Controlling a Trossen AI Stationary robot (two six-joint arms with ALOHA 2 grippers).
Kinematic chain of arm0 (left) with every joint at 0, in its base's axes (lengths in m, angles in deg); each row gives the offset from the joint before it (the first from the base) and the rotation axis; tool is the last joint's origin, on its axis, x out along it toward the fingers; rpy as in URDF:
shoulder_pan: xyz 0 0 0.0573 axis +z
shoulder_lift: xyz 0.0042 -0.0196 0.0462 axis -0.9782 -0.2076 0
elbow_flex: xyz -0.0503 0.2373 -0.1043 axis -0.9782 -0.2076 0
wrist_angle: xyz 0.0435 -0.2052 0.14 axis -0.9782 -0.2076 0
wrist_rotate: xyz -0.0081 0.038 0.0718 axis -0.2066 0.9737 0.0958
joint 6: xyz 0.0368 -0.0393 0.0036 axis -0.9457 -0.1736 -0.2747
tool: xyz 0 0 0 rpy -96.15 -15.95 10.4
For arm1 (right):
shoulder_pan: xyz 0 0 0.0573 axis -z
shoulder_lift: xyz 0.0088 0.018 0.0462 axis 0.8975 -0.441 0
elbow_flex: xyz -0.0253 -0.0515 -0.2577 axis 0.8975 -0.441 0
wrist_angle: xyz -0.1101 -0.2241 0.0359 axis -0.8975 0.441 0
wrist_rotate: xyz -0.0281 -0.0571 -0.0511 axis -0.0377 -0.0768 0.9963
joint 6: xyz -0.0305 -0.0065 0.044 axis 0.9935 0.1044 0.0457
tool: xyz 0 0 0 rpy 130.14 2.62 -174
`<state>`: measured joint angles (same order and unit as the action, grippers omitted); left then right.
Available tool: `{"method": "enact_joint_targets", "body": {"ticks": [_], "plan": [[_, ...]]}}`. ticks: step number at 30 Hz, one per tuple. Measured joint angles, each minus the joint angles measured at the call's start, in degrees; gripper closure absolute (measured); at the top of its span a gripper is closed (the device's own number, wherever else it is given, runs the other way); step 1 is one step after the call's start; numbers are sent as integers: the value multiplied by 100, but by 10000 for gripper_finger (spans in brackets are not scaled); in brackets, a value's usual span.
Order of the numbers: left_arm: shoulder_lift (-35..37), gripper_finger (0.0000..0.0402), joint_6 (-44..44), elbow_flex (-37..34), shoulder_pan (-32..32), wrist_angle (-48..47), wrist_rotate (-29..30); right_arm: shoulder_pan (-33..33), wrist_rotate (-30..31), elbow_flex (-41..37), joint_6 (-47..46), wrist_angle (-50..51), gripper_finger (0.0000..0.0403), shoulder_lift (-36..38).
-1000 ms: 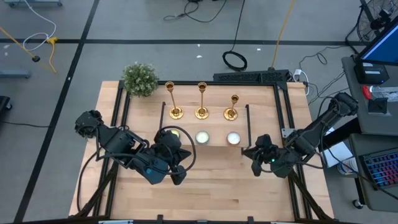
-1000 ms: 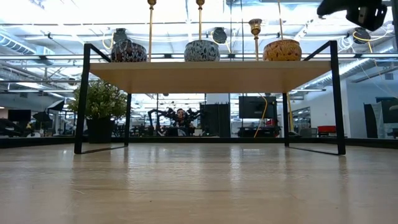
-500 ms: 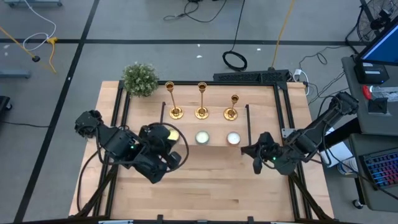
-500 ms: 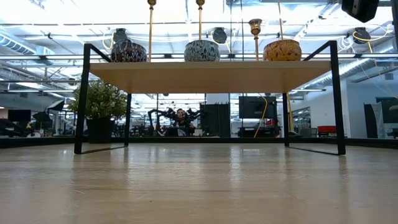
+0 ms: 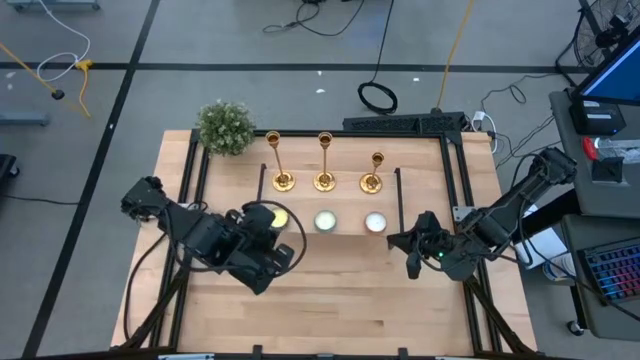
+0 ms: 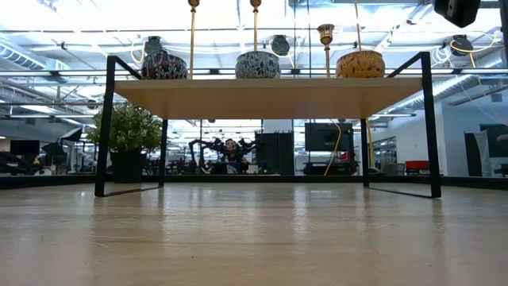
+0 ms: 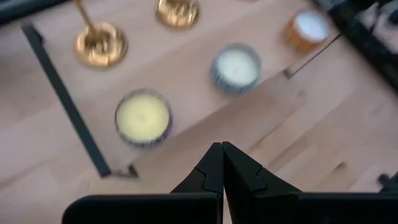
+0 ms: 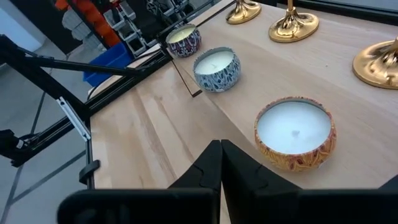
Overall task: Pick & Place candle stick holders
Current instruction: Adjust the shelf
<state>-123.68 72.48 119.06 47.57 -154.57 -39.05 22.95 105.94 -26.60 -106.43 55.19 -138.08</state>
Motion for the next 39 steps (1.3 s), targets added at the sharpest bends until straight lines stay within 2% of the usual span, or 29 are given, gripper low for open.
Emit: {"method": "enact_joint_targets", "body": {"ticks": [4, 9, 15, 19, 25, 31, 39], "plan": [[-1, 400, 178, -430, 18, 1, -537, 0, 2, 0, 5, -8, 403, 0], [21, 401, 854, -986, -138, 2, -978, 0, 1, 0, 1, -26, 403, -2], [245, 401, 2081, -1686, -339, -5, -945, 0, 2, 0, 5, -42, 403, -2], [463, 401, 2598, -2232, -383, 9, -851, 0, 4, 0, 8, -54, 403, -2], [828, 401, 2928, -3038, -307, 23, -1052, 0, 4, 0, 9, -74, 403, -2], [1363, 401, 3131, -3655, -196, 5, -994, 0, 4, 0, 12, -154, 403, -4], [1708, 401, 2777, -3970, 130, 6, -769, 2, 96, 0, 58, -207, 403, -4]]}}
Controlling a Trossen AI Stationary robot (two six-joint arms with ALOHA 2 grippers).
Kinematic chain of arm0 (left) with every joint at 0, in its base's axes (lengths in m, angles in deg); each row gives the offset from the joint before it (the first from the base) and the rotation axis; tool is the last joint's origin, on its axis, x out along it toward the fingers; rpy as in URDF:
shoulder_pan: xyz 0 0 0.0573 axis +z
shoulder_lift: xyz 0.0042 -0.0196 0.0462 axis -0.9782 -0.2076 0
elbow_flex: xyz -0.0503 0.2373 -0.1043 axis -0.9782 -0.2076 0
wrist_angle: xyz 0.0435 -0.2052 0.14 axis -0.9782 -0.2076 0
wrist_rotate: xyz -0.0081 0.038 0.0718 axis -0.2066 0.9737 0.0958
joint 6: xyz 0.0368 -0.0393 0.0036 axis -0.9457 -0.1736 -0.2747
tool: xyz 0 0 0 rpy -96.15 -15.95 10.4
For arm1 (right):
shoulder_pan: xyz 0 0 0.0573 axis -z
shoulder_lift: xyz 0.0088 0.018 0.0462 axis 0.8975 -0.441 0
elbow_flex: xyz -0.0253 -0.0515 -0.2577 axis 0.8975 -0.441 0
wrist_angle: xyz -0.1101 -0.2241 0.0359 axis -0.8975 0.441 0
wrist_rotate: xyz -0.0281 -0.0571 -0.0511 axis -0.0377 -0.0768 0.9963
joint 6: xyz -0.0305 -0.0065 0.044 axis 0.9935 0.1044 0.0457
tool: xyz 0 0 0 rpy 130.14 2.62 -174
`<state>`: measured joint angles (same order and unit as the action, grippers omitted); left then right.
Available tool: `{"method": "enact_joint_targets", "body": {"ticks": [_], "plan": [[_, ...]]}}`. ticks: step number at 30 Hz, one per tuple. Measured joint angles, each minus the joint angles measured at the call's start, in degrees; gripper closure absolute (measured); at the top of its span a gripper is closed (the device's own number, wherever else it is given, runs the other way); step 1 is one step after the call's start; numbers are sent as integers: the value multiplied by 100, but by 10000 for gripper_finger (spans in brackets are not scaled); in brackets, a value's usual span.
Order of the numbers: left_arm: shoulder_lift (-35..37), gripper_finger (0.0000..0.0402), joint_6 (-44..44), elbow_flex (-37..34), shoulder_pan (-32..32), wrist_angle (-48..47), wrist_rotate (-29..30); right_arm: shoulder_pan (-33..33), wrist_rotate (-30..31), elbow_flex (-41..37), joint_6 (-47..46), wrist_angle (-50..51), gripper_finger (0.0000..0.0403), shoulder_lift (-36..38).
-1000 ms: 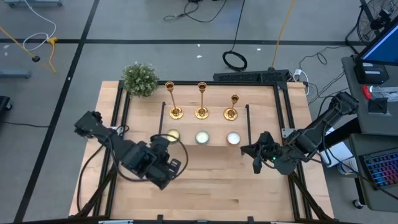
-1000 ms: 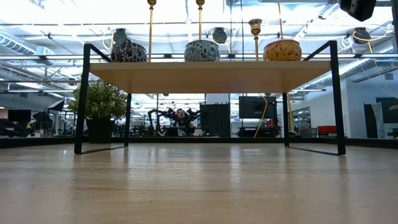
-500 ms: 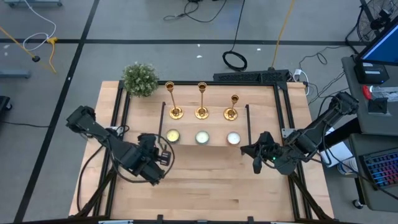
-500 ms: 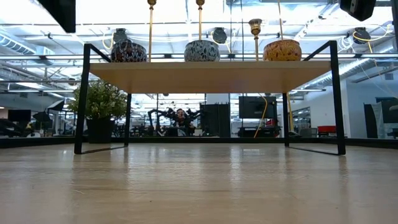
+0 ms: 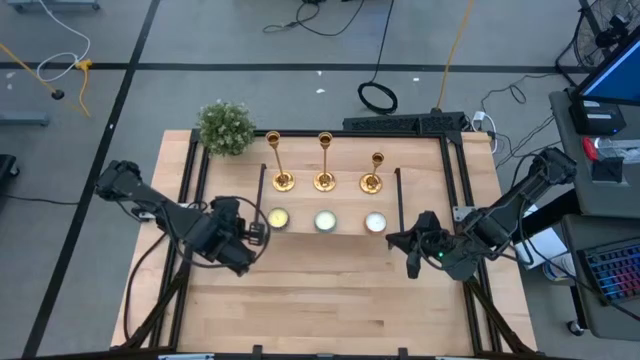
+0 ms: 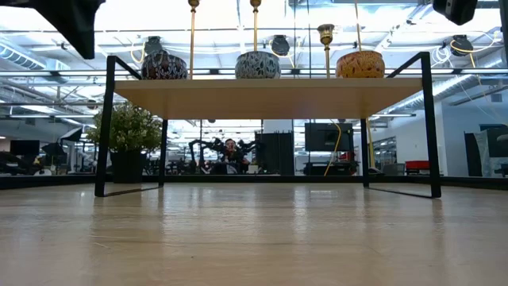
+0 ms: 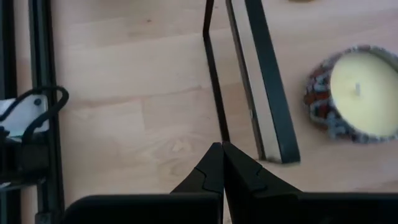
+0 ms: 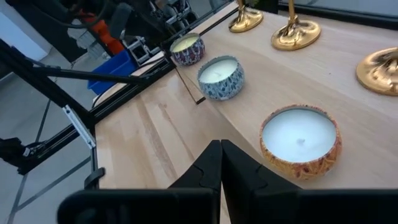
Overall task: Pick & Place candle stick holders
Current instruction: Adjust the shelf
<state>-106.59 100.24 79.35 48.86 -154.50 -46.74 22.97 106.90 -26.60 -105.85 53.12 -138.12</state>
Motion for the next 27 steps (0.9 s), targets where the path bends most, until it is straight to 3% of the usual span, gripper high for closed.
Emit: {"method": "enact_joint_targets", "body": {"ticks": [27], "plan": [[-7, 401, -1547, -4, 768, 1059, -28, 4, 55, 0, 250, -290, 403, 0]]}}
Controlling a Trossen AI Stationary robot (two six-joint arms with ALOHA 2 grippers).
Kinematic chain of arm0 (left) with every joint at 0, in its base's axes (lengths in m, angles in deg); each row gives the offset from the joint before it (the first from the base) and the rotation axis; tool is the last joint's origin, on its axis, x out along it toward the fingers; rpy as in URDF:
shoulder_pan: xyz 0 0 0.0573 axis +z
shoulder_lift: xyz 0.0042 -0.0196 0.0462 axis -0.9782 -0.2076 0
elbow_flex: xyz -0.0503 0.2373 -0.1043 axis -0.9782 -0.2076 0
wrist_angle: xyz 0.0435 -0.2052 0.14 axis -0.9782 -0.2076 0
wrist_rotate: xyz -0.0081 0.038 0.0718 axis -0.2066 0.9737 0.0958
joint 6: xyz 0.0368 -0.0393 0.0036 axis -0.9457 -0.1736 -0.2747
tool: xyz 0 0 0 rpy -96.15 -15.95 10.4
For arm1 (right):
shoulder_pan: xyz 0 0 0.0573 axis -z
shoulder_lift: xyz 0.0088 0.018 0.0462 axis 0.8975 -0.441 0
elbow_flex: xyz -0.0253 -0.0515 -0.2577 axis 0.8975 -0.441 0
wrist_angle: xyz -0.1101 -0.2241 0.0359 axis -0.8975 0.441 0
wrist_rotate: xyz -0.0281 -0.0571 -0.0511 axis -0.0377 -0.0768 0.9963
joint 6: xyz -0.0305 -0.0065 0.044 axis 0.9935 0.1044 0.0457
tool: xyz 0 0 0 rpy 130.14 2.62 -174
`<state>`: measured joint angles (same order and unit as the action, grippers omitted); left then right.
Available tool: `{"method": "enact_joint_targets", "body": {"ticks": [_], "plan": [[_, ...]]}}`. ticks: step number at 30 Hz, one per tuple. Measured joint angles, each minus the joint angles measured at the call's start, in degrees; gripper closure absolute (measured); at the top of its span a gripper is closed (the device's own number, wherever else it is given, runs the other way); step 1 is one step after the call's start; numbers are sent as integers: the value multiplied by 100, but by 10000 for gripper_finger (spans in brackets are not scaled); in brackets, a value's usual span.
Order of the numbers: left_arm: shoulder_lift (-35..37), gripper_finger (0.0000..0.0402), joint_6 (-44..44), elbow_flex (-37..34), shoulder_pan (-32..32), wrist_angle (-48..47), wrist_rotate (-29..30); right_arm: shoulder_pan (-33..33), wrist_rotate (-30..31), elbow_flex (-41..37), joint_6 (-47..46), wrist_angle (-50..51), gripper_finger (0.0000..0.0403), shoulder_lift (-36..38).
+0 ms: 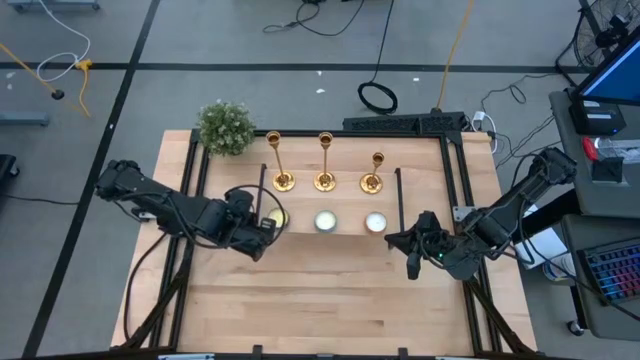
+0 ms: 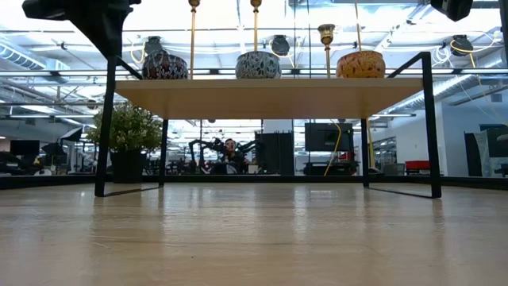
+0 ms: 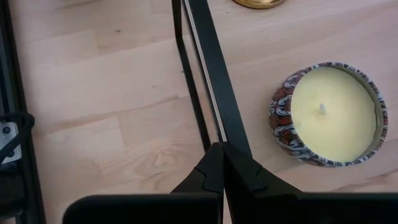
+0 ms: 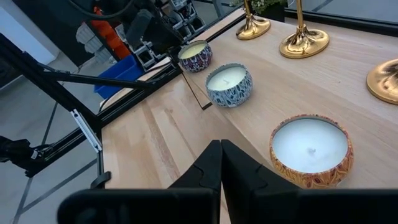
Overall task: Pick & Place candle stick holders
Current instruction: Adjust the shelf
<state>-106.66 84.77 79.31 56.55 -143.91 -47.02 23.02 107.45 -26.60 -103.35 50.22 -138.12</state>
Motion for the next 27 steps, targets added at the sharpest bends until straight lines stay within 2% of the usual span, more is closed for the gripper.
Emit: {"method": "enact_joint_targets", "body": {"ticks": [19, 27], "plan": [[-2, 401, -165, 0, 20, 217, -37, 74, -18, 0, 6, 1, 403, 2], [16, 401, 226, 0, 20, -499, -28, 72, -24, 0, 6, -1, 403, 2]]}}
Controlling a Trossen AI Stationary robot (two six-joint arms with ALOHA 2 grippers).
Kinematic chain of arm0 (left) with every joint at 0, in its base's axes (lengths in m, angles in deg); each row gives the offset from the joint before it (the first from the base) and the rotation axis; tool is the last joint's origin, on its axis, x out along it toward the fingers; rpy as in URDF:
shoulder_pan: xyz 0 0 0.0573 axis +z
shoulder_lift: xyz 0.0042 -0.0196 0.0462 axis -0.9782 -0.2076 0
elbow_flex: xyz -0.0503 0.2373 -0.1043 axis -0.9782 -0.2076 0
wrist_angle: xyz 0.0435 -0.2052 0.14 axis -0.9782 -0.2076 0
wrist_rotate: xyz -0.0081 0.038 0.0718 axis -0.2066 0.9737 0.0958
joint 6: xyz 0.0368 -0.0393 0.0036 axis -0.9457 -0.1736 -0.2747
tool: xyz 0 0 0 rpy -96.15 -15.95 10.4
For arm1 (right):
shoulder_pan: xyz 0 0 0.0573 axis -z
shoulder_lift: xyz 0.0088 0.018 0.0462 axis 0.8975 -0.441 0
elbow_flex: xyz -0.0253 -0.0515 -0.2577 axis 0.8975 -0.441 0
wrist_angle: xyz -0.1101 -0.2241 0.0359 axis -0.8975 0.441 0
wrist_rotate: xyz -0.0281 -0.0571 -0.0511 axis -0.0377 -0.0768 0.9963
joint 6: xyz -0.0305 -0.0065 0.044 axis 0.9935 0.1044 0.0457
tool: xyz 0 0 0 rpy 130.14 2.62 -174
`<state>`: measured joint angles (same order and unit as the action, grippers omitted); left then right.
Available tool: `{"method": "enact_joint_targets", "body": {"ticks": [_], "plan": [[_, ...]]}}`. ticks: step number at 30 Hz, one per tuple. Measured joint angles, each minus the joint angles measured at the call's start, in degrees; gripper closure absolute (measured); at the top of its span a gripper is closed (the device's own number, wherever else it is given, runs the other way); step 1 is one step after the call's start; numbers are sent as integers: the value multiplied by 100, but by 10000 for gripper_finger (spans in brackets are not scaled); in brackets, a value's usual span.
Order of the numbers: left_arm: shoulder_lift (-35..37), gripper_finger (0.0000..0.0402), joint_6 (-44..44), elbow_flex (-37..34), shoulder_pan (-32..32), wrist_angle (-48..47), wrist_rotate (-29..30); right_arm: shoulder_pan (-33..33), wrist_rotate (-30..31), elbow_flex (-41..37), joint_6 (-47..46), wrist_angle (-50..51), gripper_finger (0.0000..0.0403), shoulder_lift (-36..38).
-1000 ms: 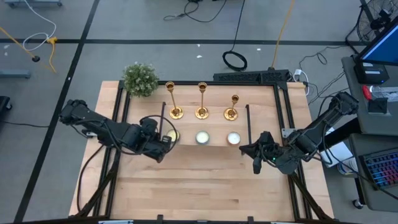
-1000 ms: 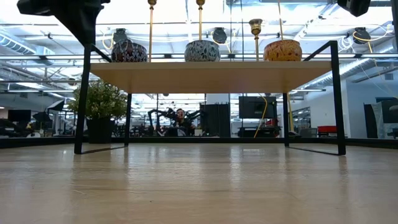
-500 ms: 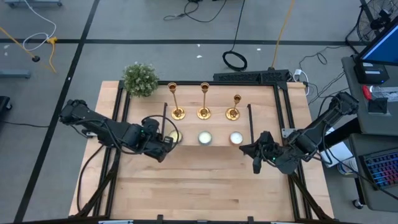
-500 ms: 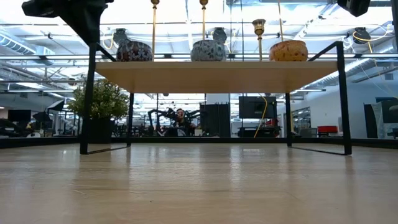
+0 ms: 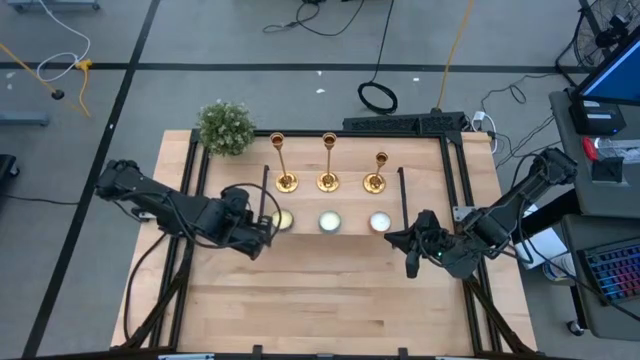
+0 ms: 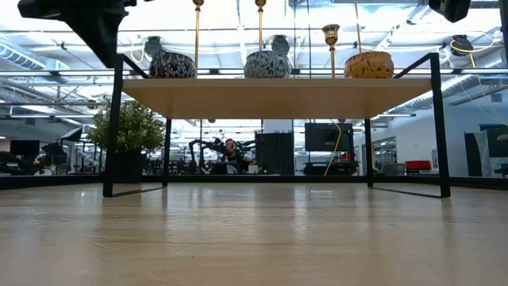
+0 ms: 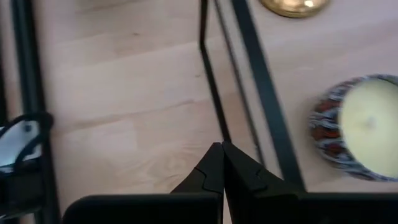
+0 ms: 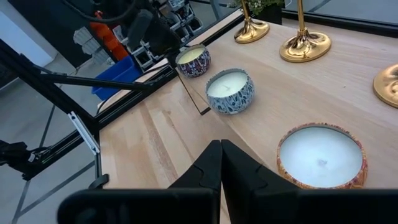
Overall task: Pick & Place candle stick holders
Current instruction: Adjust the shelf, then return to Home Position
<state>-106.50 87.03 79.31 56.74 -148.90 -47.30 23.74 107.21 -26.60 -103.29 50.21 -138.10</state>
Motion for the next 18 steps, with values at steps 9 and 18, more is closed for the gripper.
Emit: {"method": "enact_joint_targets", "body": {"ticks": [9, 18], "plan": [[557, 401, 479, 4, -179, -413, 406, 0, -113, 2, 652, -542, 403, 2], [900, 401, 280, 4, -590, 23, 940, 35, -1701, 2, 1912, -1544, 403, 15]]}}
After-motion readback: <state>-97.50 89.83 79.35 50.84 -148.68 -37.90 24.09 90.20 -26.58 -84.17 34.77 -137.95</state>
